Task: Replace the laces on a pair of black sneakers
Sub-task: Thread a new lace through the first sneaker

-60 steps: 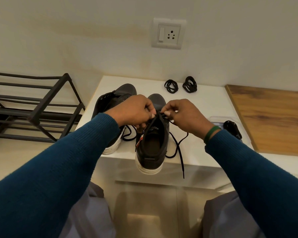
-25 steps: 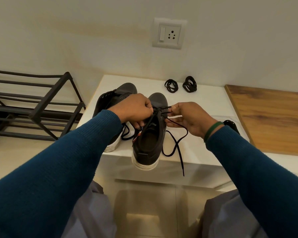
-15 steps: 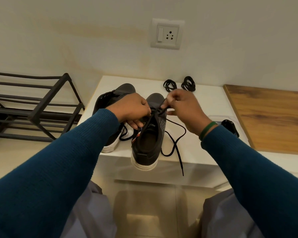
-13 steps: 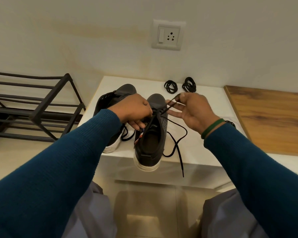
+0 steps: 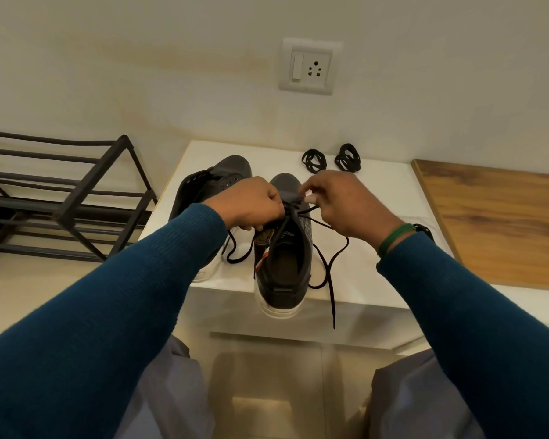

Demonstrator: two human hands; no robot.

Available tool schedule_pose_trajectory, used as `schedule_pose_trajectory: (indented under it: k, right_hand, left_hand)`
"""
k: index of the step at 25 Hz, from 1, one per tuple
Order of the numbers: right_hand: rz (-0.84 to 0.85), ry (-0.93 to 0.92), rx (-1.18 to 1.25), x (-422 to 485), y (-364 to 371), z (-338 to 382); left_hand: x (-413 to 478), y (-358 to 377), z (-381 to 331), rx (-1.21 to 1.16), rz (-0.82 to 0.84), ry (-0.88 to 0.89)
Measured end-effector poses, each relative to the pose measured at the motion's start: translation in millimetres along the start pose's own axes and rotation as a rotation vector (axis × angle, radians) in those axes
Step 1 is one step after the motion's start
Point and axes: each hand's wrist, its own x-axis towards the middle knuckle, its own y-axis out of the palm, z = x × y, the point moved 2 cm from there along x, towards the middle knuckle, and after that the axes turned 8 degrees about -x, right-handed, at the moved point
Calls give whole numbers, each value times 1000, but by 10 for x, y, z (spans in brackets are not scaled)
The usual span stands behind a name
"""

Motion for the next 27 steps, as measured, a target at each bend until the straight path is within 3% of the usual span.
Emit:
schedule_pose_trajectory:
  k: [1, 4, 5, 6, 7, 9, 11, 13, 16, 18, 19, 21, 22, 23, 24, 25, 27]
  right_hand:
    - [-34, 124, 121, 19, -15, -73]
    - [-228, 874, 1226, -29, 17, -244]
    - [-203, 995, 1380, -79, 57, -262]
    - [-144, 1009, 1229, -92, 84, -276]
    - [-78, 904, 901, -98, 110, -272]
    - [-162, 450, 291, -103, 121, -150]
    - [-111, -21, 112, -53, 98, 72]
    - [70, -207, -29, -33, 143, 229]
    - [72, -179, -234, 14, 164, 230]
    - [-103, -67, -115, 30, 121, 206]
    - [-270, 111, 145, 33, 42, 157]
    - [-637, 615, 901, 25, -127, -74]
    - [-720, 827, 1101, -24, -134, -209]
    - [-660, 934, 1129, -58, -118, -281]
    - [-538, 945, 962, -56, -81, -329]
    - [-384, 839, 682, -65, -41, -318]
    - [-208, 397, 264, -69, 44, -147]
  left_hand:
    - [-1, 2, 0, 6, -7, 15]
    - [4, 2, 4, -40, -16, 25]
    - [-1, 2, 8, -52, -15, 25]
    - [-4, -3, 12, -60, -16, 25]
    - [-6, -8, 20, -70, -15, 25]
    - [-7, -22, 40, -87, -2, 23]
    - [-3, -38, 51, -91, 26, 17]
    - [8, -47, 47, -77, 52, 9]
    - [39, -37, 32, -58, 54, 4]
    - [45, -36, 36, -54, 29, 5]
    - [51, -37, 40, -53, 20, 7]
    - [62, -36, 56, -66, 12, 9]
    - [60, -31, 60, -78, 13, 10]
    - [54, -26, 63, -88, 12, 12]
    - [49, -25, 66, -94, 10, 14]
    - [48, -21, 66, -95, 12, 16]
    - [44, -17, 68, -93, 25, 18]
